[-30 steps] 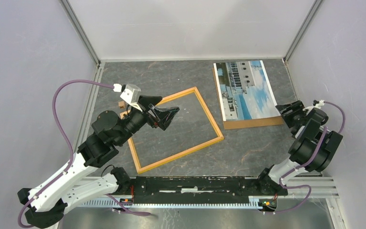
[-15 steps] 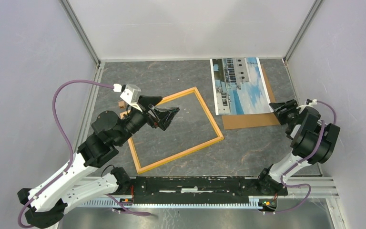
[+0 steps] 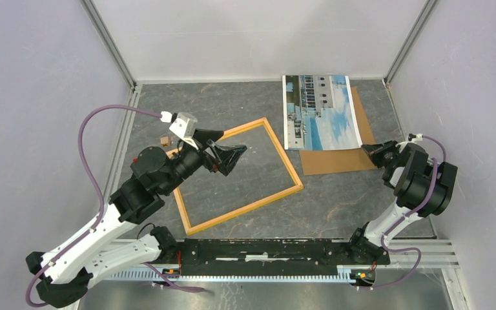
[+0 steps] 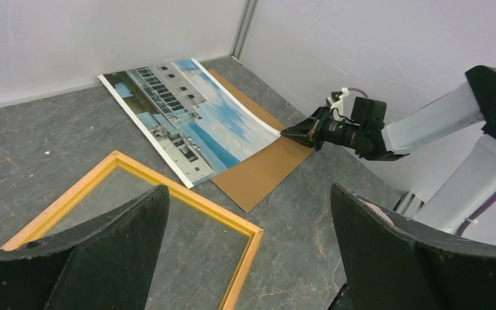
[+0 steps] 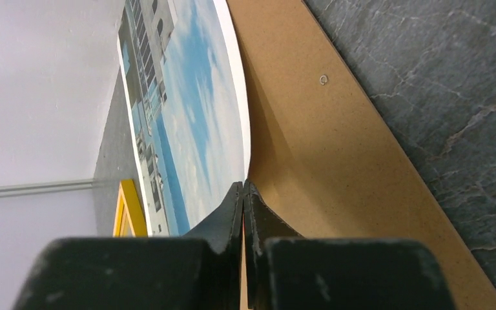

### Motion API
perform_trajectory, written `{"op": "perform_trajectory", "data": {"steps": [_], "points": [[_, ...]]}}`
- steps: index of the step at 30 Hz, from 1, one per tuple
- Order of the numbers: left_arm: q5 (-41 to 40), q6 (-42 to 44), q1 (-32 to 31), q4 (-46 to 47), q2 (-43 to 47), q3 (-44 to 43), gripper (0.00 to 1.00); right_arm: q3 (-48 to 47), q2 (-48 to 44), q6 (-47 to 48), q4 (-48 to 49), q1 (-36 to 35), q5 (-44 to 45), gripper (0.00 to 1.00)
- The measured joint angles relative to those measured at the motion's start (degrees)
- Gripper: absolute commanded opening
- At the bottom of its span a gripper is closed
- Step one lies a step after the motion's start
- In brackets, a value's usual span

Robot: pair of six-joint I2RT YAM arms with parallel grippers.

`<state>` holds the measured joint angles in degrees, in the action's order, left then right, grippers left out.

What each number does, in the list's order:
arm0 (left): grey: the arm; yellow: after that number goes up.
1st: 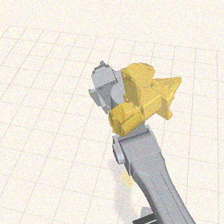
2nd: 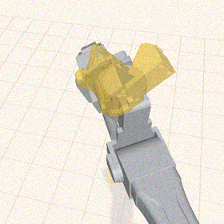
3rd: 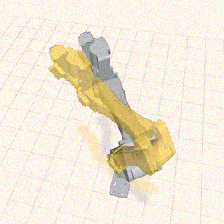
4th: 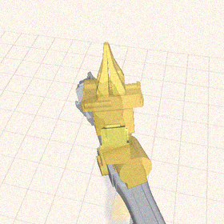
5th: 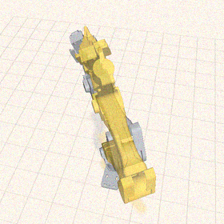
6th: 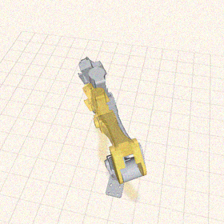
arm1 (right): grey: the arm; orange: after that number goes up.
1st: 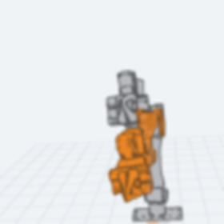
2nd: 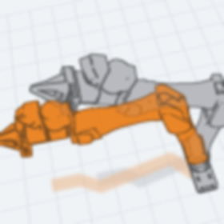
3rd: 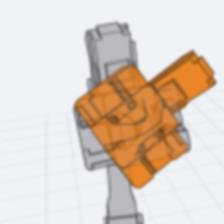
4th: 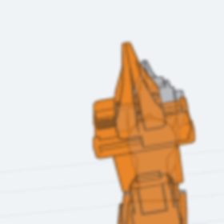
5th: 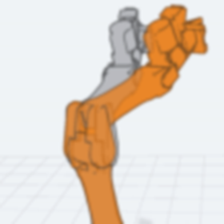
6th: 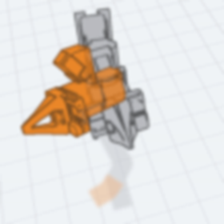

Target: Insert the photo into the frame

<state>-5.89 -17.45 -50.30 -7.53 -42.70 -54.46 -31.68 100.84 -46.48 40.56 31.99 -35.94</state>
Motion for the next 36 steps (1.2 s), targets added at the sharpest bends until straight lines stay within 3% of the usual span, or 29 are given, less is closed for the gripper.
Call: {"op": "perform_trajectory", "data": {"steps": [6,13,15,22,26,31,36], "points": [[-0.1,0.0,0.5,0.4,-5.9,0.0,1.00,1.0,-2.8,2.0,-2.6,0.0,0.3,0.00],[1.0,-2.1,0.5,-0.1,-23.3,-1.4,1.00,4.3,-13.7,5.5,-8.5,0.0,0.4,0.00],[2.5,-4.0,0.5,-1.7,-31.0,-5.4,1.00,4.7,-15.5,6.7,-10.4,0.0,0.0,0.02],[5.7,-11.6,0.7,-5.9,-55.3,-27.3,1.00,0.6,-16.5,15.8,-22.5,-5.2,-1.1,0.33],[2.4,-12.1,0.8,-8.4,-68.2,-40.2,1.00,-6.7,-14.0,20.6,-28.0,-9.9,-0.1,0.36],[-3.1,-12.7,1.1,-13.4,-82.1,-54.3,1.00,-14.4,-7.0,24.0,-31.2,-10.3,2.9,0.37],[-9.9,-14.1,1.2,-17.1,-91.3,-62.4,1.00,-18.3,-1.8,26.6,-34.3,-10.2,6.3,0.38]]}}
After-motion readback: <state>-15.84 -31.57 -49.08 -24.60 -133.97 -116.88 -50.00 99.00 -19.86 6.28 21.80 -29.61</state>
